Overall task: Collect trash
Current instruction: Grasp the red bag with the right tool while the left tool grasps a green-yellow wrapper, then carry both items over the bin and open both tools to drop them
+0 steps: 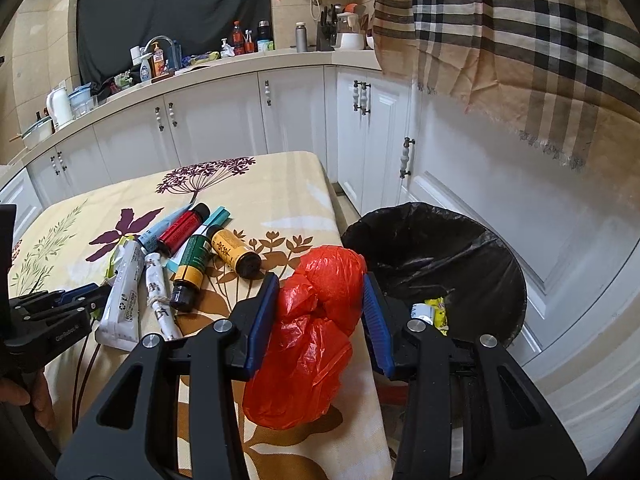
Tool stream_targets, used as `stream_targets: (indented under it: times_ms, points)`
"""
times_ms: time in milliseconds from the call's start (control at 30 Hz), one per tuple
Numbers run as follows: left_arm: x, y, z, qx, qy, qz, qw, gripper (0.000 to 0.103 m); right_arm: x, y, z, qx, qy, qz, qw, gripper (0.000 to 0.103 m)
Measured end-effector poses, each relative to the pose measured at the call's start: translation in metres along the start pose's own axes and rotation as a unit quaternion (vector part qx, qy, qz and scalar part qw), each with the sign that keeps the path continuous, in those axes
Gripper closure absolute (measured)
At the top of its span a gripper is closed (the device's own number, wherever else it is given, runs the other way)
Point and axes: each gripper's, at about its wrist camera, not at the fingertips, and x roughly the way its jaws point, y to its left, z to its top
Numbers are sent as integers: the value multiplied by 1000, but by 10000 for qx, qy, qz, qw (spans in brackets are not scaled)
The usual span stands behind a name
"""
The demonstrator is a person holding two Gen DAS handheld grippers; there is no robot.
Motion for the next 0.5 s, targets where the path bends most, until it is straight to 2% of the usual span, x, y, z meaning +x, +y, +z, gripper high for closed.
stream_targets:
  times_ms: [100, 267, 500]
  points:
    - [-4, 4, -2, -57, -70, -22, 10000, 81, -1, -2, 0, 18, -30, -19, 10000, 62]
    - [-24, 6, 0, -37, -427, 117, 9990, 84, -6, -7, 4, 38, -144, -90, 9998, 62]
    - [-55, -11, 18, 32, -928, -184, 9955, 84, -12, -24, 15, 95, -383, -305, 9988, 62]
